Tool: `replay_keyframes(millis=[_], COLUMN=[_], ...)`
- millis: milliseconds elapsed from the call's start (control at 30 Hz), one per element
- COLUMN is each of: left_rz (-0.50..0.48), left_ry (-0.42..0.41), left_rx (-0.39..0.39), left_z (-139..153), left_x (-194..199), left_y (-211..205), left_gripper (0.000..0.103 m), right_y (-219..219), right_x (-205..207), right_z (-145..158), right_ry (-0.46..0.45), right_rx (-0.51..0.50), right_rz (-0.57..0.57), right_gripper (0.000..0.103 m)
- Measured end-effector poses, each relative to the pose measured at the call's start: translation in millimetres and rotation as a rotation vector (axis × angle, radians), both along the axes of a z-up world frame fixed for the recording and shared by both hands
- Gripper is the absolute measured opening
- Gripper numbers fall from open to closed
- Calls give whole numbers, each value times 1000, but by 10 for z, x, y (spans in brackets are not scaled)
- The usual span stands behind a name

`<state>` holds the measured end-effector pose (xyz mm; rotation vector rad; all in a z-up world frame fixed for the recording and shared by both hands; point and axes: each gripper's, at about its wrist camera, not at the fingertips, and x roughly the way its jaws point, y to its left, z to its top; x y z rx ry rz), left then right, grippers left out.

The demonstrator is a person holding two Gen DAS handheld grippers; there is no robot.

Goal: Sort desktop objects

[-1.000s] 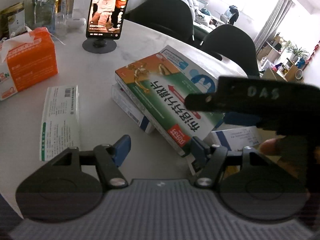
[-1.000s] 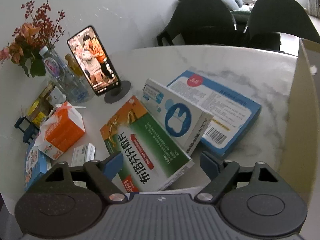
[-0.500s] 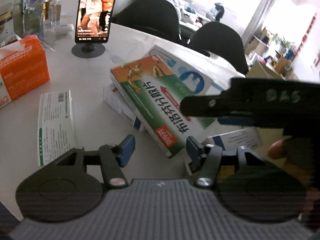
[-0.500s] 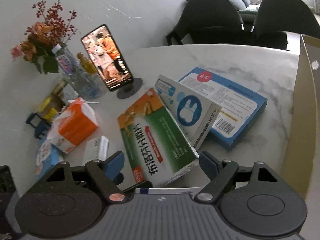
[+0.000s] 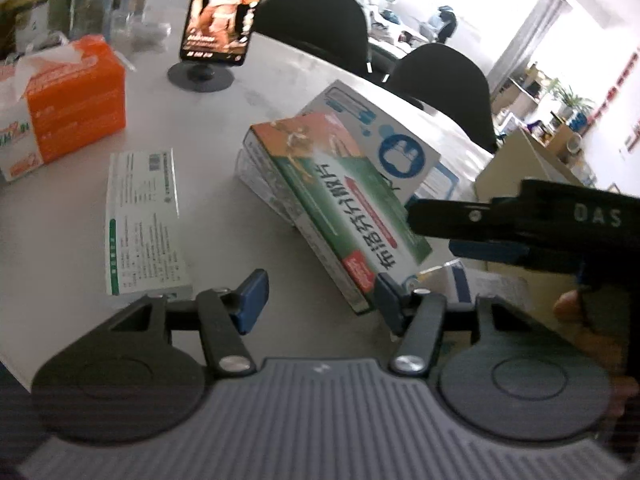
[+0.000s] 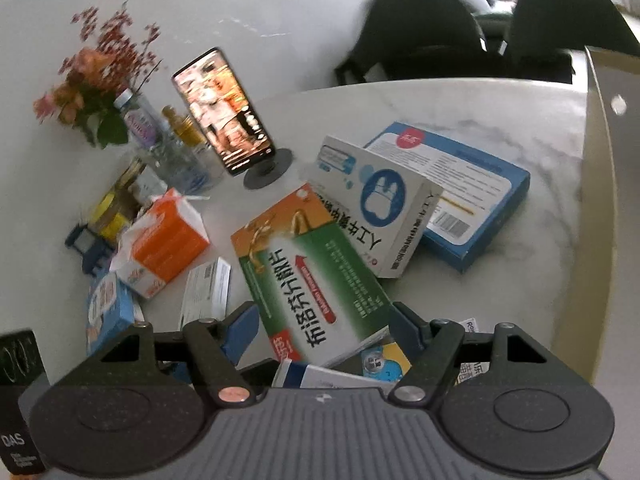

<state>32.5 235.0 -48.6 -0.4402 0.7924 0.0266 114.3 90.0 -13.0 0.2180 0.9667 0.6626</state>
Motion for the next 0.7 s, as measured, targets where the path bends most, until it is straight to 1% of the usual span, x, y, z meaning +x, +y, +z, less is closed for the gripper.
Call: replay_keyframes(millis=[67,167,233,300,333,433,567,633,700], left_rz=[0,2,7,13,19,45,79,100,109], left_ry=[14,40,54,60,62,57,12,-13,-40], left_rx=[-48,-141,-205,-256,-266,-251,-154,-94,-40], left_z=[-51,-160,-232,-275,-276,-228,-17,114,227], left_x=[56,136,186,211,215,194,106,77,77], left_y=[25,52,69,79,77,47,-23,-54,-80], left_gripper=[55,50,43,31,30,29,24,22,22], right_y=[-7,3,13,20,22,4,-48,-94,-129], right_x=[31,63,71,74,73,69,67,68,48], right_z=[-18,-70,-110,-147,-164,-178,-160,-125,-64], right_ry=[13,42,67,89,99,121,140,149,134], right_rx=[15,35,47,60,67,89,125,160,170], right_rz=[-12,-11,-2,9,15,20,9,2,-5], right_gripper=[75,75,75,75,74,74,74,75,74])
